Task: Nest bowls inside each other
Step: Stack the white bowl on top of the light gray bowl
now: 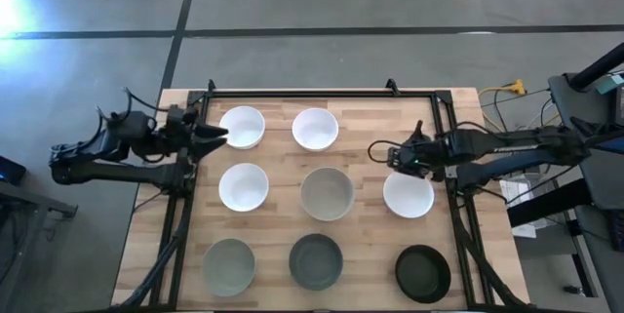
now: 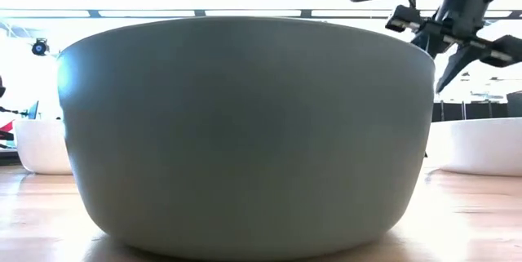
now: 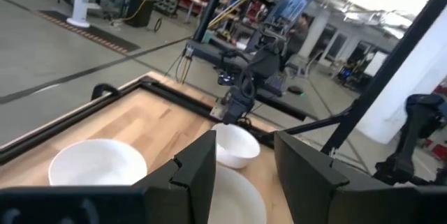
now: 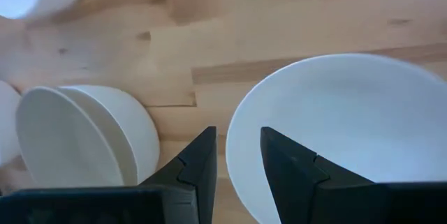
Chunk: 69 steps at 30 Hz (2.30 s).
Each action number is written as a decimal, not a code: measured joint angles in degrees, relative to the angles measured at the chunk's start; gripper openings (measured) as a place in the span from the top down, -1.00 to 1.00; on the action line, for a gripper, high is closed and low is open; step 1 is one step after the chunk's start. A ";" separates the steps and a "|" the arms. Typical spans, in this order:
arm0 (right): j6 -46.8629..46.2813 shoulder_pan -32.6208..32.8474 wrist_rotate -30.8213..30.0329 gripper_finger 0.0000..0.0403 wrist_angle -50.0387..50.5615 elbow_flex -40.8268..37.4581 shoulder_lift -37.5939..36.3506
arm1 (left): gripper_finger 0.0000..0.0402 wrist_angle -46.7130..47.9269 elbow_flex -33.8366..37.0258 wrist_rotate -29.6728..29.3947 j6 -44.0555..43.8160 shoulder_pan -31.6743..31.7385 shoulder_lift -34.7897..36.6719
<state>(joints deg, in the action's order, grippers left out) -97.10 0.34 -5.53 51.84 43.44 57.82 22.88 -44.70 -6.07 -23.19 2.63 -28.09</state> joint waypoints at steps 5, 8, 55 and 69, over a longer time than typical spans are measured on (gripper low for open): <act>1.29 -0.04 1.78 0.47 -3.24 -0.72 5.38 | 0.35 -0.34 -0.16 0.01 -0.43 0.00 -2.04; 2.07 0.01 4.25 0.47 -4.35 -0.72 9.06 | 0.35 -0.89 -0.16 0.02 -0.44 0.00 -2.62; 40.54 0.70 -2.09 0.96 7.69 37.15 32.29 | 0.35 -1.43 -0.14 0.42 -2.10 0.00 0.89; 53.57 5.91 -4.53 0.96 7.78 61.20 47.05 | 0.35 -1.41 -0.14 0.37 -2.10 0.00 0.34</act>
<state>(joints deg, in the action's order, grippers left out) -43.53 6.25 -10.06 59.62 104.64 104.87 21.47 -44.84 -5.69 -25.29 2.63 -27.75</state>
